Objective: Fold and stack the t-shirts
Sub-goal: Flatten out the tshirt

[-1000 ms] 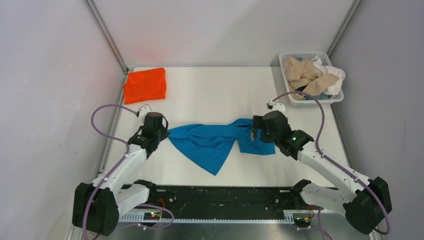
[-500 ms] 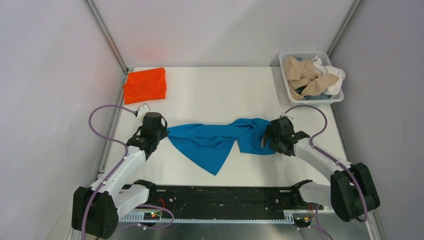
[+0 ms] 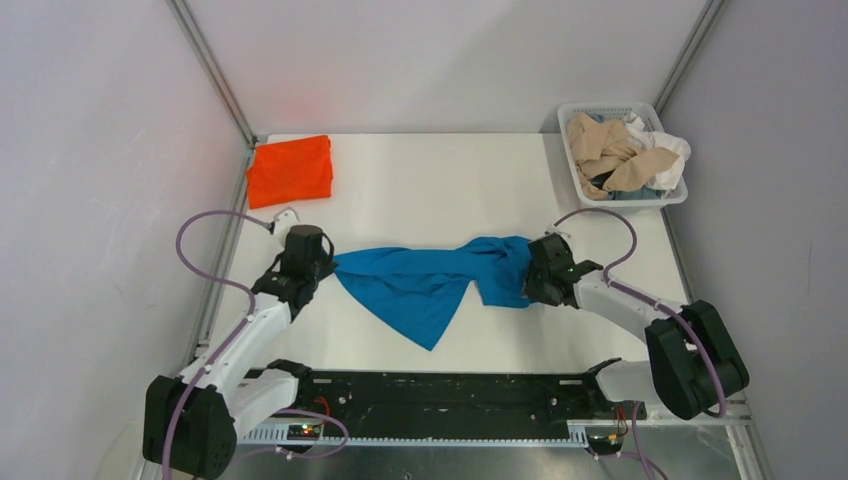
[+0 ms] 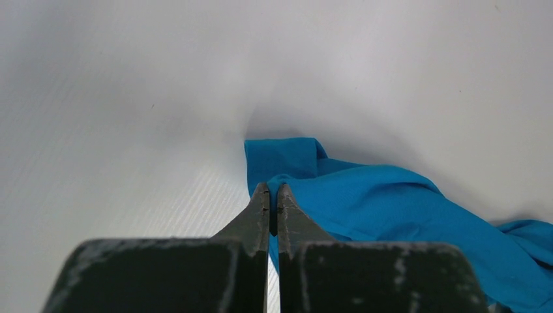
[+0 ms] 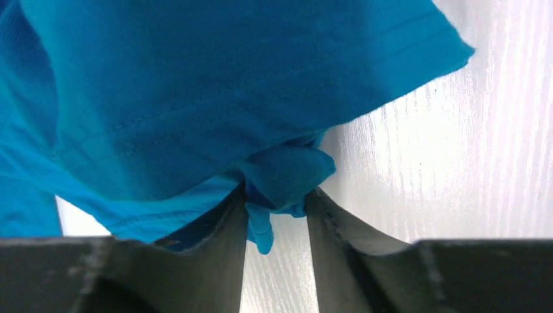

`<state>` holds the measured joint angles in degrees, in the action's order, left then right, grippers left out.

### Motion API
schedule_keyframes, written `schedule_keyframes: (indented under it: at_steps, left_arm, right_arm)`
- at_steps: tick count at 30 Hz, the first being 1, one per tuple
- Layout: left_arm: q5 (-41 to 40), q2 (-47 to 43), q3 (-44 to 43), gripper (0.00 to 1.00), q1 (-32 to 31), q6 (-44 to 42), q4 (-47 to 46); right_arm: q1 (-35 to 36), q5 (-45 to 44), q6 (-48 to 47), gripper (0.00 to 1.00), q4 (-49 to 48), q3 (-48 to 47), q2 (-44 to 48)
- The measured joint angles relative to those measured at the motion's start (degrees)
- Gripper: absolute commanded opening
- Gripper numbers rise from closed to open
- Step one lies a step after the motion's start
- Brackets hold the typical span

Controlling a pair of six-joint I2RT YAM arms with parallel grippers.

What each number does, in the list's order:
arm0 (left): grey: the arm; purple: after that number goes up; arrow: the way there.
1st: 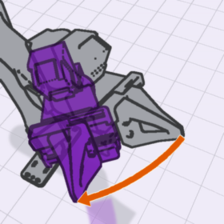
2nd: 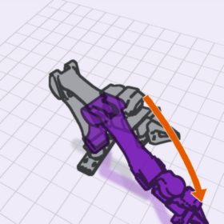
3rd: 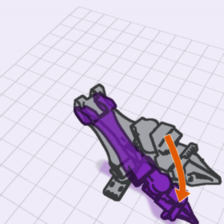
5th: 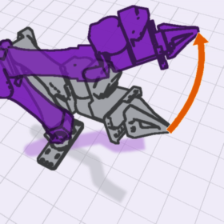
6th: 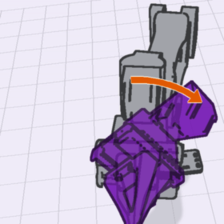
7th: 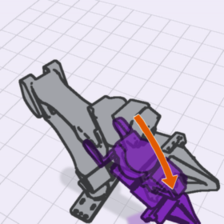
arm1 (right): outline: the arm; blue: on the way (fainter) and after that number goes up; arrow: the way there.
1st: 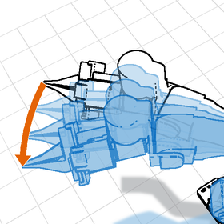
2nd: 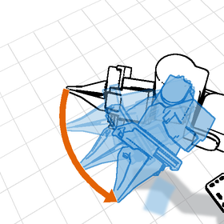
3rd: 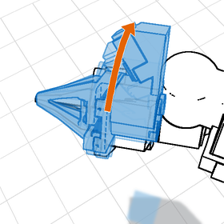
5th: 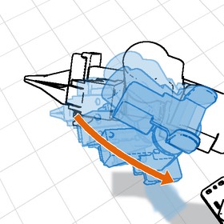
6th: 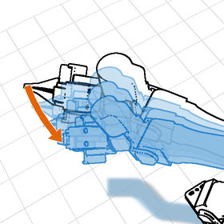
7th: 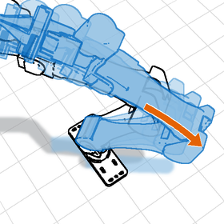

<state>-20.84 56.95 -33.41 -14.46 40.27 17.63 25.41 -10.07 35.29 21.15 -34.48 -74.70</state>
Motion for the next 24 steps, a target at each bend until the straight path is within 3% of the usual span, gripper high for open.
schedule_keyframes:
  at_steps: [1, 4, 9, 15, 20, 24]
  left_arm:
    - [0.0, -0.3, 0.1, 0.00, 0.0, 0.0, 0.0]
    - [0.0, -1.7, 0.6, 0.00, 0.0, 0.0, 0.0]
    - [-0.1, -4.9, 0.7, 0.00, 0.0, -0.2, 0.0]
    - [0.0, -11.3, -0.7, 0.00, 0.0, -0.8, 0.3]
    - [0.6, -18.5, -8.6, 0.00, 0.0, -2.4, 1.3]
    - [1.2, -24.6, -17.9, 0.00, 0.0, -3.7, 1.7]
  right_arm:
    - [0.1, -0.2, 0.2, 0.22, -0.4, 0.0, -0.3]
    - [0.9, -1.1, 1.0, 0.00, -1.0, -0.1, -0.9]
    - [3.6, -5.6, 1.1, 0.00, 4.5, -0.8, 4.9]
    - [3.2, -9.0, -0.7, 0.00, 11.2, -8.1, 27.6]
    - [0.3, -9.1, -3.8, 0.00, 12.6, -18.8, 37.9]
    - [-0.3, -8.2, -7.0, 0.00, 13.8, -29.5, 39.8]
